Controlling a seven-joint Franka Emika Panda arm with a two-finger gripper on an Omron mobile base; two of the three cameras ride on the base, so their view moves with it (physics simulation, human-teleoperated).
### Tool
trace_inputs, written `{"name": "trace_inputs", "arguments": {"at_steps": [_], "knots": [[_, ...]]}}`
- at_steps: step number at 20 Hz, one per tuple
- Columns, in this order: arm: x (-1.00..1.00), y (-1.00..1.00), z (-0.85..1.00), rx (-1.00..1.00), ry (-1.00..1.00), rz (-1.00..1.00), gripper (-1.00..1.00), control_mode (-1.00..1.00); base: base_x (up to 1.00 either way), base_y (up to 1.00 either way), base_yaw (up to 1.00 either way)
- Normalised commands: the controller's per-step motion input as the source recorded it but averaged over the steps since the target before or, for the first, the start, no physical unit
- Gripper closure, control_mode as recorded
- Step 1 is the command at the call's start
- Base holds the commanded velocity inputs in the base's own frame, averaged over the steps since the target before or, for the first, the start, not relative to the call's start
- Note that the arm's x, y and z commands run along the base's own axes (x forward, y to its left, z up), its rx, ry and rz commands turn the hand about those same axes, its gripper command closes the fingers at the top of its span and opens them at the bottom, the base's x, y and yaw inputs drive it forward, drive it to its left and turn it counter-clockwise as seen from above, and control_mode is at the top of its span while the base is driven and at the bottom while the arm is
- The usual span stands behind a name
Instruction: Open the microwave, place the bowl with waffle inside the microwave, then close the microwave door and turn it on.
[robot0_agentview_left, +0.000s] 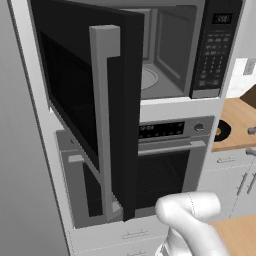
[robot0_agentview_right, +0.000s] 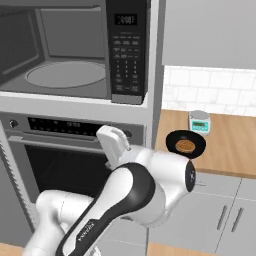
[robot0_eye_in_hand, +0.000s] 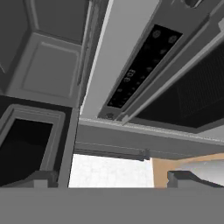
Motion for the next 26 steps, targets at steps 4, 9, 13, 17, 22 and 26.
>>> {"name": "trace_inputs", "arguments": {"at_steps": [4, 9, 13, 17, 22, 26], "knots": [[0.56, -1.0, -0.37, -0.03, 0.02, -0.01, -1.0, -1.0, 0.0, 0.0, 0.0], [0.6, -1.0, -0.39, -0.03, 0.01, 0.0, -1.0, -1.0, 0.0, 0.0, 0.0], [0.58, -1.0, -0.44, -0.04, 0.0, 0.0, -1.0, -1.0, 0.0, 0.0, 0.0], [0.53, -0.88, -0.45, -0.04, 0.0, 0.0, -1.0, -1.0, 0.0, 0.0, 0.0], [0.1, -0.04, -0.08, 0.0, 0.01, 0.0, -1.0, -1.0, 0.0, 0.0, 0.0], [0.2, 0.19, -0.24, -0.05, 0.0, 0.0, -1.0, -1.0, 0.0, 0.0, 0.0]]}}
